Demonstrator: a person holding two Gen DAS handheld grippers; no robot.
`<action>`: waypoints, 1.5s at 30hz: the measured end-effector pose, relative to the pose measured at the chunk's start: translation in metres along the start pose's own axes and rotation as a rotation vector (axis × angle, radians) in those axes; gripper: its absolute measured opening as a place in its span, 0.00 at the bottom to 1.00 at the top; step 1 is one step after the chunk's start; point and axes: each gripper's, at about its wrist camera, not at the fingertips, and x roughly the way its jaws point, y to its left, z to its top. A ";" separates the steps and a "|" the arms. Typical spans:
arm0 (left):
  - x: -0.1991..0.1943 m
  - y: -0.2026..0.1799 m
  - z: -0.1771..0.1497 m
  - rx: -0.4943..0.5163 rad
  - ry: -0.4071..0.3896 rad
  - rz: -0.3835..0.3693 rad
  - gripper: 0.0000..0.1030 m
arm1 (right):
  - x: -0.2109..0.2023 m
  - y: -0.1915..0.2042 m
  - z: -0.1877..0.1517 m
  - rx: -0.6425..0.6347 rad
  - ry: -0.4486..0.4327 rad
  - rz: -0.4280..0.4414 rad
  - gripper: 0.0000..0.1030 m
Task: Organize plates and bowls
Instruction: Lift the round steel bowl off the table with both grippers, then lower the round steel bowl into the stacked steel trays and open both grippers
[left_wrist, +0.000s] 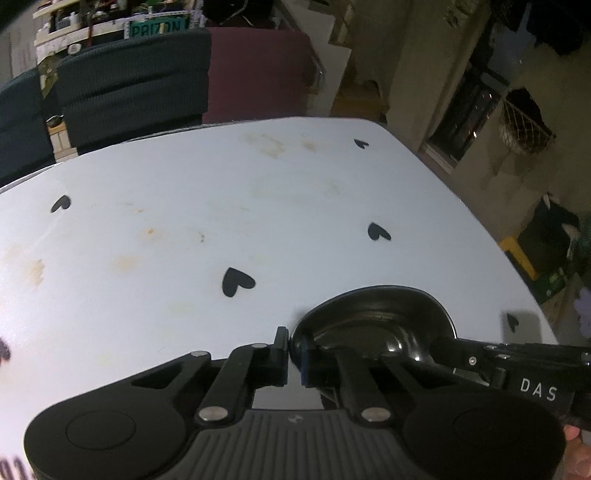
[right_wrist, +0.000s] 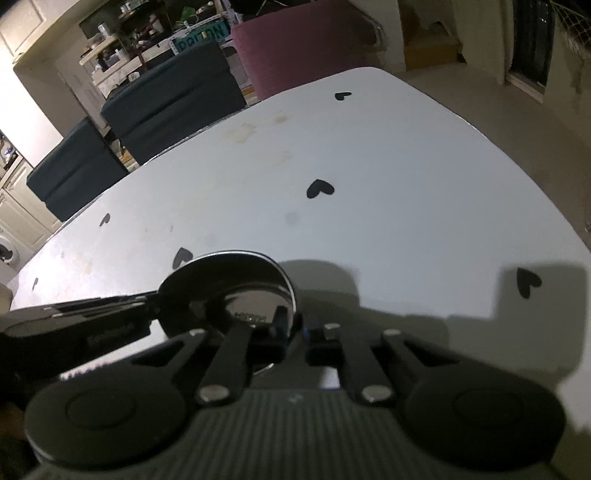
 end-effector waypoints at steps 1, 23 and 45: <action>-0.004 0.002 -0.001 -0.010 -0.007 -0.001 0.06 | -0.002 0.001 0.000 -0.001 -0.005 0.004 0.08; -0.192 0.078 -0.061 -0.100 -0.237 0.142 0.05 | -0.082 0.113 -0.051 -0.140 -0.111 0.264 0.07; -0.311 0.213 -0.209 -0.417 -0.301 0.338 0.07 | -0.066 0.277 -0.128 -0.477 0.032 0.454 0.06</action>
